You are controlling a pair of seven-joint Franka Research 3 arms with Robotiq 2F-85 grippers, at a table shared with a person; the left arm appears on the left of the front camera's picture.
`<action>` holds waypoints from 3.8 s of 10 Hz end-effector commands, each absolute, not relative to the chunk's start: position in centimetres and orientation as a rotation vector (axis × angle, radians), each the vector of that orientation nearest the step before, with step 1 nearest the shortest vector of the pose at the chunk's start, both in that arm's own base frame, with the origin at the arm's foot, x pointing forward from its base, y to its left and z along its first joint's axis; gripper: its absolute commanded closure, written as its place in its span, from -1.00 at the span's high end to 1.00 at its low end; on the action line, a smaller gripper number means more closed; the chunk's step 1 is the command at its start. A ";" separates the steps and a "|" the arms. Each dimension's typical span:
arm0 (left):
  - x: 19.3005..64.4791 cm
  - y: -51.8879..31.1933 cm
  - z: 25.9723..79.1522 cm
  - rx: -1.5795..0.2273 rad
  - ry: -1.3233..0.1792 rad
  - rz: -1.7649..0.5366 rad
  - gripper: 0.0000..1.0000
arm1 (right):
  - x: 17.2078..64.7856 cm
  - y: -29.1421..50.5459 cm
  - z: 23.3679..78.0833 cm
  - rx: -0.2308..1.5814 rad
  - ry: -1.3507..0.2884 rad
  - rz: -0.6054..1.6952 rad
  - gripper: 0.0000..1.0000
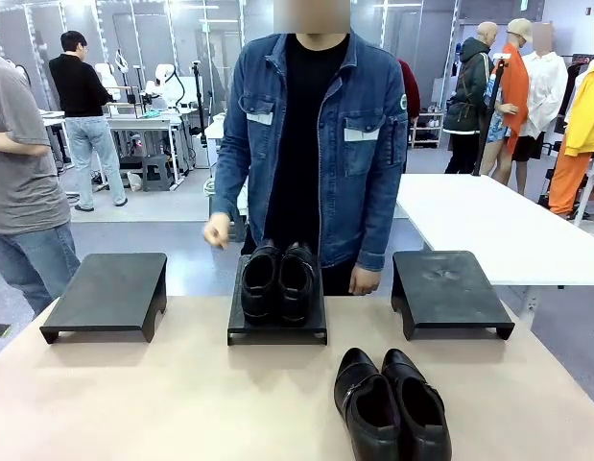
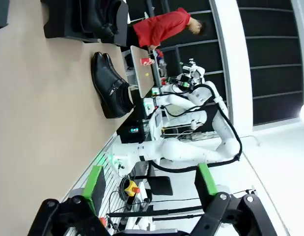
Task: Place the shoes on the stand as instructed by the person.
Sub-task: Pick up another pair of Shoes and place it on the Shoes Stand indicated by the person.
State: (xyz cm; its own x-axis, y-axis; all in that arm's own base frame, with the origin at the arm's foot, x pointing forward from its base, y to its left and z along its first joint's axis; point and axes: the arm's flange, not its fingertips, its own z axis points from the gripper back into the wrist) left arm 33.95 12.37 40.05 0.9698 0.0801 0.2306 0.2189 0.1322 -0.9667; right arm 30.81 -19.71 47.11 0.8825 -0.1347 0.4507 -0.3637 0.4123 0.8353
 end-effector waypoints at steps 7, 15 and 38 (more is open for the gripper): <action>34.2 12.6 37.7 -1.469 -0.229 -0.074 0.87 | 30.7 -19.7 47.2 1.154 -0.507 0.161 1.00; 34.2 12.6 37.7 -1.469 -0.229 -0.074 0.87 | 30.7 -19.7 47.2 1.154 -0.507 0.161 1.00; 33.9 -32.5 53.7 -0.626 0.108 -0.154 0.87 | 30.7 -19.7 47.2 1.154 -0.507 0.161 1.00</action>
